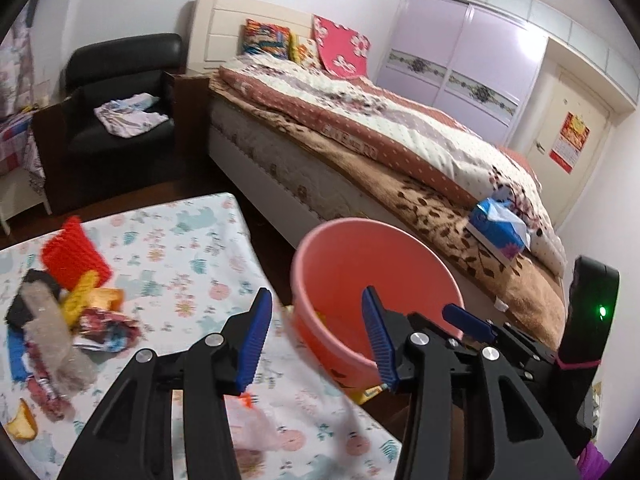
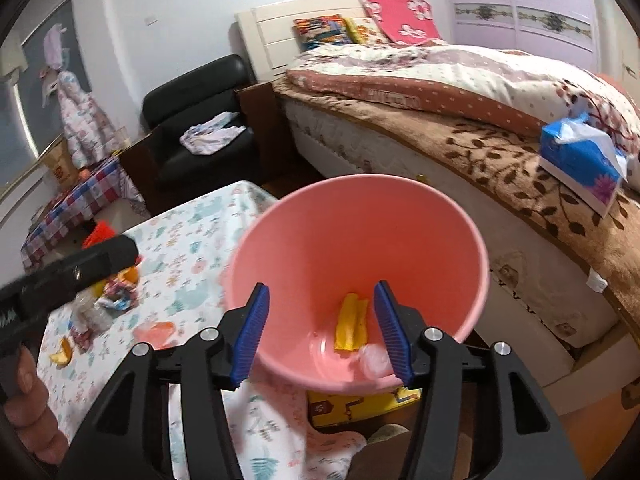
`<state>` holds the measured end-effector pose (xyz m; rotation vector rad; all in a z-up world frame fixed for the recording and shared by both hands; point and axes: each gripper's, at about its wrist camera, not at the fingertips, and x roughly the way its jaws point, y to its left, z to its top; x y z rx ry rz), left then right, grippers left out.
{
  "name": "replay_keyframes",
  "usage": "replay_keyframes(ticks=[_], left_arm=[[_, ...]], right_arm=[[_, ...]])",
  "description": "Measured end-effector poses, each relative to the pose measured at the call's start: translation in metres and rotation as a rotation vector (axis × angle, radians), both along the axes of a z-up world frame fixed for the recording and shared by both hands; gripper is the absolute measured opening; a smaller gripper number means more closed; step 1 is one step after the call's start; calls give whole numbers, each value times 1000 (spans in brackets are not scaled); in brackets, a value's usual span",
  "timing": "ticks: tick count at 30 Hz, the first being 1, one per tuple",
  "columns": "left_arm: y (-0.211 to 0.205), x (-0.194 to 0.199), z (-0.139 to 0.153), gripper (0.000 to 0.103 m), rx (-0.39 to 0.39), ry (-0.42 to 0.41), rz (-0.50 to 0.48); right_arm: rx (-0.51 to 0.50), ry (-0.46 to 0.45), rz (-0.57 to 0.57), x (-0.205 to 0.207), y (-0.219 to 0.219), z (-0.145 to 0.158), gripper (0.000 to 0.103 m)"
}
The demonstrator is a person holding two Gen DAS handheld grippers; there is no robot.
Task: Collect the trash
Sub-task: 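Move both tools back to the table, right tool toward the pink-orange bag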
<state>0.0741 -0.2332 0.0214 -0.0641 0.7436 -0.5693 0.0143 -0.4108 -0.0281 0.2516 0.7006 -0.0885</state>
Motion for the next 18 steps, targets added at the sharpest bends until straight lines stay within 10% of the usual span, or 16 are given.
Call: replay_keyframes(ticks=[18], left_arm=[[166,-20,19,46,-27,-58,326]], right_arm=[[-72,-26,172,-16,91,16,55]])
